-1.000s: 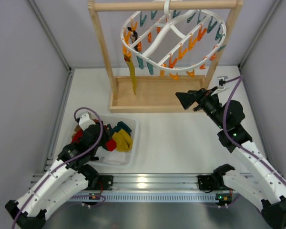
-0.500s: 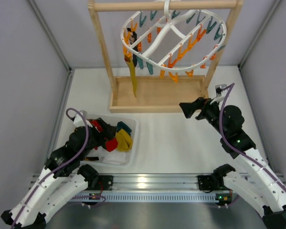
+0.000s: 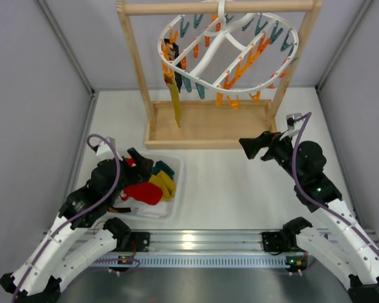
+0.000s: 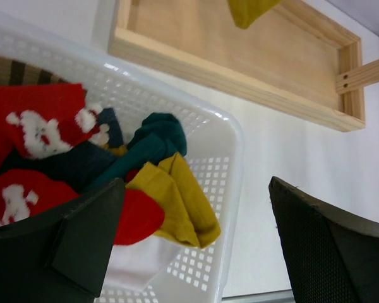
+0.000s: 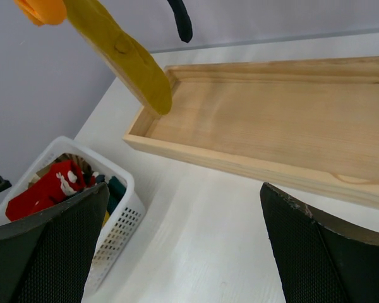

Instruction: Remove the socks clipped to the hanger

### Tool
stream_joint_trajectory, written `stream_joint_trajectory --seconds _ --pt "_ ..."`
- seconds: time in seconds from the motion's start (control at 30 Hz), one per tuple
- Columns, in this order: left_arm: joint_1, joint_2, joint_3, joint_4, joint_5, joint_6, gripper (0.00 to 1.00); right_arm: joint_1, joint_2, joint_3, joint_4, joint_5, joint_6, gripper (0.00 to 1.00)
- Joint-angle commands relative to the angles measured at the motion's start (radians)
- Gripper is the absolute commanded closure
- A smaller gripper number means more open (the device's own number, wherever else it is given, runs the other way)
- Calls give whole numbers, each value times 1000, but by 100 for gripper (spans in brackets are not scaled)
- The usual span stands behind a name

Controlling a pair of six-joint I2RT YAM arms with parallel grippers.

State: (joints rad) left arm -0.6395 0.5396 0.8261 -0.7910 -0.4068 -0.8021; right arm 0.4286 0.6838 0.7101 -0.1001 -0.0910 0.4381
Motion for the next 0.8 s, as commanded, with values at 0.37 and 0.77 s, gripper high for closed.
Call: stream_joint_trajectory --seconds 0.37,0.77 --pt "1 612 14 1073 59 541 1 -7 -182 0 -52 -99 -12 1" --pt "150 1039 188 1348 95 695 1 -5 -305 -9 -130 -154 -72 1"
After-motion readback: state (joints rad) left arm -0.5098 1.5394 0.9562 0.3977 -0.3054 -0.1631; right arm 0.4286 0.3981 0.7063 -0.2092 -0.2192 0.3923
